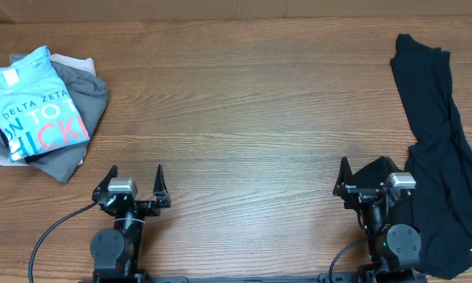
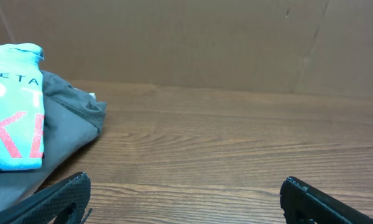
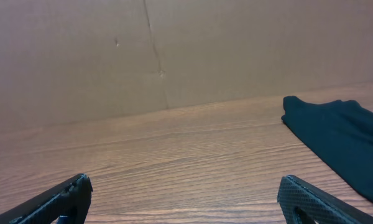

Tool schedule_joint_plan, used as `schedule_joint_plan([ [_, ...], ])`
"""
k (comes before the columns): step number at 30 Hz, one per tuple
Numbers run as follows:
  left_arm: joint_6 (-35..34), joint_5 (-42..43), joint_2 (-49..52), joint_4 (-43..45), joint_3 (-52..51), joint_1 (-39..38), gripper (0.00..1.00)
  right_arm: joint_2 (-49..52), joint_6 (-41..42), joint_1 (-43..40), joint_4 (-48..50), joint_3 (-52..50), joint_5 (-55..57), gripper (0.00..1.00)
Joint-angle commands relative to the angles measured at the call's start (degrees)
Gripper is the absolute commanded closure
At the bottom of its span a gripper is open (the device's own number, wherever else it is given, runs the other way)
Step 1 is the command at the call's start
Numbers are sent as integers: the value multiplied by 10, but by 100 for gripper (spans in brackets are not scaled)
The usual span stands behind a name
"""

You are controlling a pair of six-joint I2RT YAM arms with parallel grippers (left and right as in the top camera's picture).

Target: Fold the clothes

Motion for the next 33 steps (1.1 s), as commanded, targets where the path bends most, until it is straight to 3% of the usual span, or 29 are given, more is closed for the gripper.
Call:
schedule_joint_plan([
  [1,4,7,-2,0,-2,1,0,-4,-2,-2,3,-6,2,0],
  [11,-9,26,-2,2,-2,1,0,-4,17,-2,32,-3,2,0],
  [17,-13,30,-2,-33,29,1,0,-2,18,-2,-52,48,13,0],
  [20,-13,30,-1,-81,71,1,0,18,71,-2,-111,90,64,0],
  [25,-13,30,36,-170,145,1,0,100,109,-2,-165,162,79,0],
  [33,-13,44,201,-289,278,1,0,362,109,-2,-272,311,79,0],
])
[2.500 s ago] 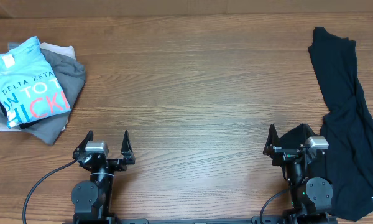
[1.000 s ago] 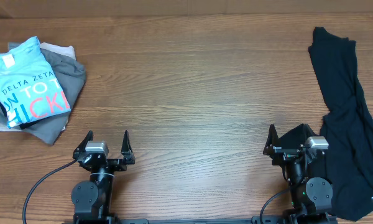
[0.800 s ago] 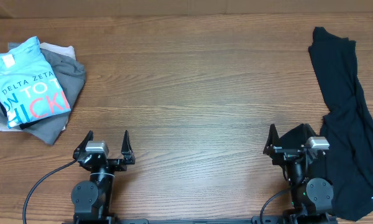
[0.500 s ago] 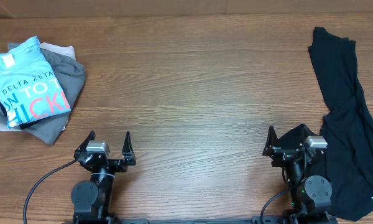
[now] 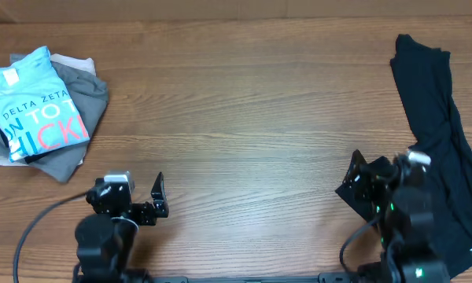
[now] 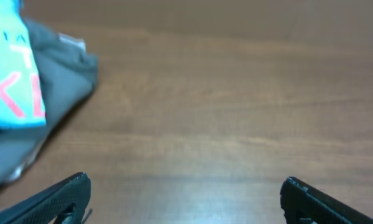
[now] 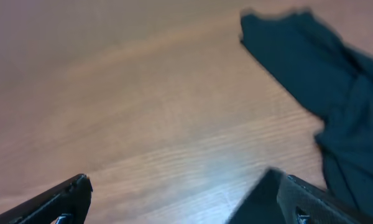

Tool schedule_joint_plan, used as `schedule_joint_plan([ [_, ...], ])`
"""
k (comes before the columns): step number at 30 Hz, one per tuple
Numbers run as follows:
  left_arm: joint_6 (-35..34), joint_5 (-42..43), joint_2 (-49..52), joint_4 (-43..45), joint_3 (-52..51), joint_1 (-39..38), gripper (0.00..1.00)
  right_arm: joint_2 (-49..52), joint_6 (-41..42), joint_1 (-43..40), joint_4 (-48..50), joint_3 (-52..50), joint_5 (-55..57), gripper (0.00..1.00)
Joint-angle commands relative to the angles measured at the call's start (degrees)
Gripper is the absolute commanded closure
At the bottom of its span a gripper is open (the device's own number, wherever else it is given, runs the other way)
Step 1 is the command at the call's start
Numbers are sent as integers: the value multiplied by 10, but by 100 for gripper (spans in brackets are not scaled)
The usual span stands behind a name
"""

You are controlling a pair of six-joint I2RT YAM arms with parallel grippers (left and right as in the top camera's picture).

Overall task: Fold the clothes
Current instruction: 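Reach the right gripper to the black t-shirt and grasp it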

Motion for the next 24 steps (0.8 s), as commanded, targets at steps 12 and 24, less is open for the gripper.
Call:
schedule_joint_plan([
  [12,-9,63,337,-121,183,1,0,431,60,-6,-104,150,-54,0],
  [24,-9,63,379,-111,183,1,0,592,171,-62,-117,123,-11,1],
])
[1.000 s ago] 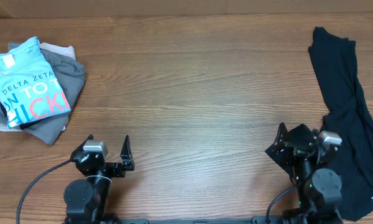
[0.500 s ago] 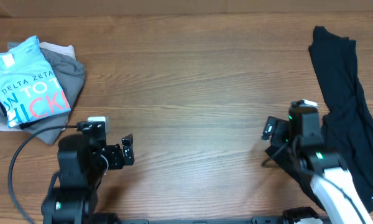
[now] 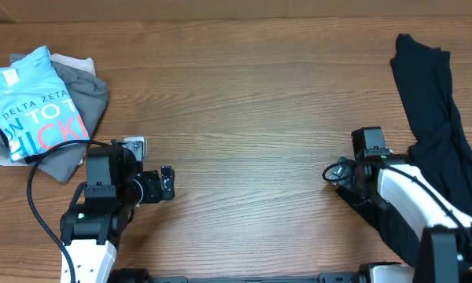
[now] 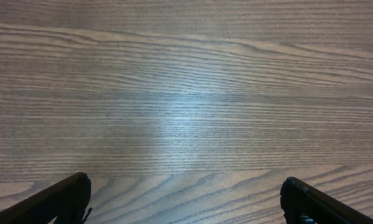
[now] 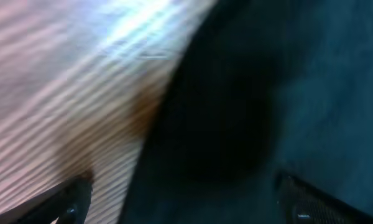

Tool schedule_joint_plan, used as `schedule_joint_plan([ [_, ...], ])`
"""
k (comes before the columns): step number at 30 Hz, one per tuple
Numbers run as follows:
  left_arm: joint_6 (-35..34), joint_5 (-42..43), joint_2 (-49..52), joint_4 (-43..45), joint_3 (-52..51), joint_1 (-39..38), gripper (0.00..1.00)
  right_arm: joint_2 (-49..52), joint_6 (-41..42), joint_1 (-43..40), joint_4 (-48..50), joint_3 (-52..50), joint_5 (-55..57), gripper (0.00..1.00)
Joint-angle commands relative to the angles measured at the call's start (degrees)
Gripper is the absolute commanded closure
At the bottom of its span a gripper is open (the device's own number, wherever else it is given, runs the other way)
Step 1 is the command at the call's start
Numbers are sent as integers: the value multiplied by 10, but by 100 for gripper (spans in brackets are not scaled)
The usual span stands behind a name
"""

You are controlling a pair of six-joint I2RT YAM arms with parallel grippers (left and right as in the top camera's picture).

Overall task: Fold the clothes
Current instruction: 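Reach the right gripper to the black t-shirt and grasp it, then lift the black t-shirt with the right gripper and drag it leftward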

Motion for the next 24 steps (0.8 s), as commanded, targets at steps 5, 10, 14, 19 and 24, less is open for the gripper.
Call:
schedule_joint_plan([
  [5,-9,11,0,12,14,1,0,29,36,-17,1,-10,5,54],
  [10,-9,11,0,20,14,1,0,29,36,-17,2,-10,-5,86],
  [14,-9,11,0,24,14,1,0,29,33,-17,9,-8,-25,96],
  [19,-9,11,0,34,14,1,0,29,-154,-9,79,7,-266,96],
  [24,-9,11,0,51,14,1,0,29,-215,43,79,65,-341,96],
])
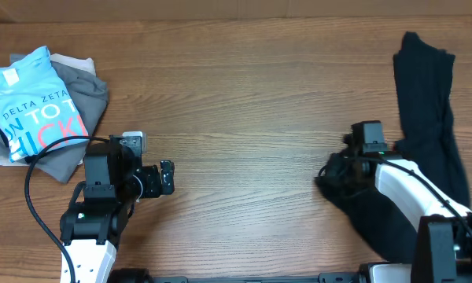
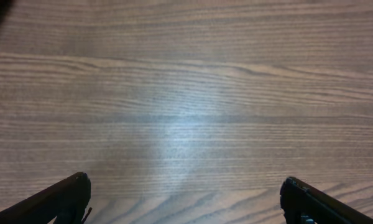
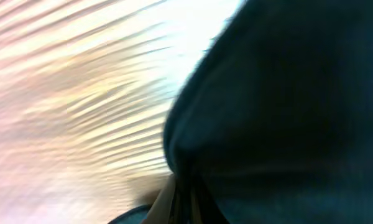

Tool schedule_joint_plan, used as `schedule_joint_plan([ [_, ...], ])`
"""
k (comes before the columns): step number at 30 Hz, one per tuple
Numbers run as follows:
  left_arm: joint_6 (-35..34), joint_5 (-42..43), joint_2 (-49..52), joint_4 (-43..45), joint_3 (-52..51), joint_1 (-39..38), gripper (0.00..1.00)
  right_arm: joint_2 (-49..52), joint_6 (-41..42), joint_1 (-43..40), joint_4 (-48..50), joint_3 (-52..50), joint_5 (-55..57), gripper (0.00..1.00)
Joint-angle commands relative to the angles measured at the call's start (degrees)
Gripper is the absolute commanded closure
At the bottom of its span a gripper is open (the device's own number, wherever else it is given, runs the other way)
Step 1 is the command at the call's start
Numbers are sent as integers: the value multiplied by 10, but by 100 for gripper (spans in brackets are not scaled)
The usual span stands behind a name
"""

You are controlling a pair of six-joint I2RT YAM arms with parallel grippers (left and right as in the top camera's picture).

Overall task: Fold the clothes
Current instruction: 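Lift the black t-shirt with the right gripper and drag it leftward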

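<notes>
A black garment [image 1: 429, 118] lies crumpled in a long strip down the table's right side. My right gripper [image 1: 336, 171] is at its near left edge, shut on a bunched fold of the black cloth [image 3: 286, 93]. In the right wrist view the right gripper [image 3: 183, 193] has the cloth pinched at its middle. My left gripper [image 1: 167, 178] hovers over bare wood left of centre. Its fingers [image 2: 62, 199] stand wide open around nothing.
A pile of clothes sits at the far left: a light blue printed T-shirt [image 1: 35, 110] on top of a grey garment [image 1: 86, 94]. The wooden table [image 1: 244, 102] spans the whole view.
My right gripper, open at the black garment's edge before, is now shut on it. The near part of the cloth has bunched leftward. The left arm has barely shifted.
Both grippers stood open at the table's front edge, facing the back wall. They then tilted down toward the table. Later the left one was over bare wood and the right one at the black garment's edge, where it now grips the cloth.
</notes>
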Motion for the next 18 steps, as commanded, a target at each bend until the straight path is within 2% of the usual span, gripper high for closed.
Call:
schedule_joint_plan([
  [1,-9,11,0,14,13,1,0,2,-89,50,9,64,-130,96],
  [5,-9,11,0,31,13,1,0,2,-88,118,69,128,-153,96],
  [10,-10,11,0,46,13,1,0,2,-63,207,231,179,-151,96],
  [11,-16,11,0,47,13,1,0,2,-56,218,257,181,-147,86],
  [12,-21,11,0,48,13,1,0,2,-47,231,283,181,-138,42],
  [13,-24,11,0,48,13,1,0,2,-41,238,290,181,-130,11],
  [14,-24,11,0,48,13,1,0,2,-42,241,288,181,-124,0],
  [18,-24,11,0,50,13,1,0,2,-41,235,218,181,-72,0],
])
